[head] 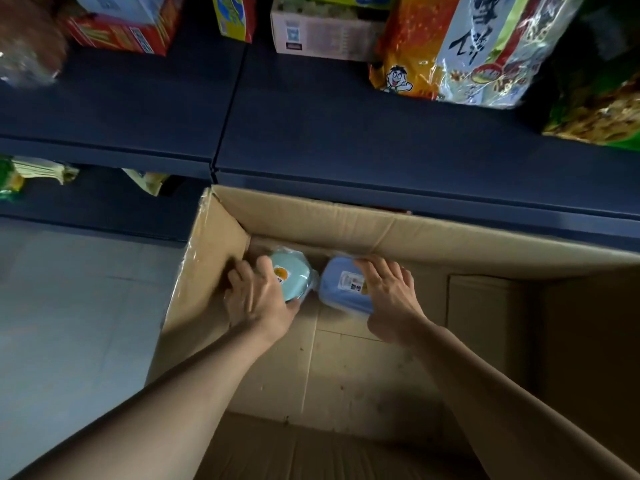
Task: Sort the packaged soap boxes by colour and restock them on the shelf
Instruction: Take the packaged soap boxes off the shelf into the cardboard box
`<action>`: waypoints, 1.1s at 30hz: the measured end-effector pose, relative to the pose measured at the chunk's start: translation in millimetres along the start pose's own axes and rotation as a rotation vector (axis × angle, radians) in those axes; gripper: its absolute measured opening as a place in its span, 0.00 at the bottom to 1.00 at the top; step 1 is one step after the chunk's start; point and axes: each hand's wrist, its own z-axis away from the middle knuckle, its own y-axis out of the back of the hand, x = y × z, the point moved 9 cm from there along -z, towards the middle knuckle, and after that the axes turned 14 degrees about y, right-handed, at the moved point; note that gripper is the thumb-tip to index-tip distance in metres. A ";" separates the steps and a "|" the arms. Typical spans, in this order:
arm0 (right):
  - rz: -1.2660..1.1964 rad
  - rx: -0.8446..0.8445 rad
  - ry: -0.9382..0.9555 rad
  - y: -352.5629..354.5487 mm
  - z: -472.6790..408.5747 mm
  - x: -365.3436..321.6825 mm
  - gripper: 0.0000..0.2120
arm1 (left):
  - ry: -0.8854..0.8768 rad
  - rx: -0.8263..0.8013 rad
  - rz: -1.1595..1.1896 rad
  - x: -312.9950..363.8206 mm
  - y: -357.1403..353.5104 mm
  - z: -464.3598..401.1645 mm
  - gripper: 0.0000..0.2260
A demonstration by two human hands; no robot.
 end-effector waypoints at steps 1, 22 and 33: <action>-0.003 0.014 0.003 1.7 1.6 -1.7 0.46 | 0.041 -0.013 0.040 -7.2 -0.7 2.9 0.31; 0.100 0.087 -0.119 131.2 97.2 -88.8 0.28 | -0.264 -0.114 -0.063 -14.2 163.3 69.0 0.21; 0.192 0.327 -0.157 358.9 184.1 -194.7 0.24 | -0.577 0.094 -0.015 -5.8 416.0 155.2 0.20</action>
